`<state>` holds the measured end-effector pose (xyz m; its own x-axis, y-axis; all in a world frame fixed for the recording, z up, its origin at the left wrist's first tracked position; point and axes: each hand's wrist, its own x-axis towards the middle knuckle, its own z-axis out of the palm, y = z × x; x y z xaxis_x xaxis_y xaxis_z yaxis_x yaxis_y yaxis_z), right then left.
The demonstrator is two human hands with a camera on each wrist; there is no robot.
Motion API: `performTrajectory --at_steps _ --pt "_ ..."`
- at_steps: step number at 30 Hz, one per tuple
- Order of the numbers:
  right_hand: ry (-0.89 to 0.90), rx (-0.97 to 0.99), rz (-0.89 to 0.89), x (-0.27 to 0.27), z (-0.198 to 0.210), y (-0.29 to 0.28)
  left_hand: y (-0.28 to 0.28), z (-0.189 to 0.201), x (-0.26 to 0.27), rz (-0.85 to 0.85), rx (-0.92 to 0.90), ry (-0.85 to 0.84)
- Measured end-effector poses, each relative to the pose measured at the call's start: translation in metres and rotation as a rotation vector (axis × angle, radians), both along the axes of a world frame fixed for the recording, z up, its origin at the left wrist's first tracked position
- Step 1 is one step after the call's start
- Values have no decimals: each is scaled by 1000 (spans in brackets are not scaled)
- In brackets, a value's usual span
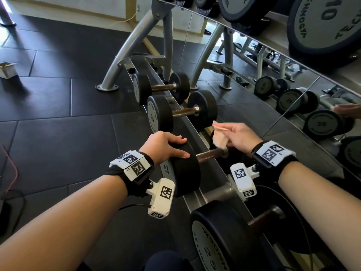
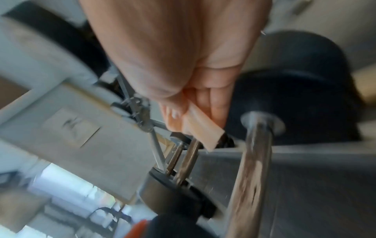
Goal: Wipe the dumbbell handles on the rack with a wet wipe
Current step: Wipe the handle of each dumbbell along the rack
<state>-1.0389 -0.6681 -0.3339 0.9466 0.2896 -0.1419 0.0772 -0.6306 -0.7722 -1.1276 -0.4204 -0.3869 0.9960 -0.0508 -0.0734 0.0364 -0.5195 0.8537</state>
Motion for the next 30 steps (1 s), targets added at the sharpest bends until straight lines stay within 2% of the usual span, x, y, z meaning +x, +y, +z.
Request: performTrajectory --at_steps 2,3,7,9,13,15,18,20,22,23,30 --pt "-176 -244 115 1 8 5 -1 0 0 8 -8 -1" --pt "-195 -380 181 1 6 9 -1 0 0 11 -11 0" --pt "-48 -709 347 0 -15 21 -1 0 -1 21 -21 -1" --pt "-7 -678 387 -2 -22 25 -1 0 -2 17 -11 -6" --pt "78 -403 448 -1 -26 29 -1 0 -1 29 -12 -6" --pt "95 -304 384 3 -20 30 -2 0 0 27 -9 -1" --pt "-13 -187 211 9 -13 28 -2 -1 1 31 -5 4" --pt "-65 -339 201 9 -18 27 -1 -1 1 38 -10 9" --pt "-84 -602 282 4 -28 28 -1 0 2 33 1 19" --pt "-75 -653 318 0 -33 28 -1 1 2 29 8 26" --pt "76 -326 346 1 -33 21 -1 11 0 7 76 60"
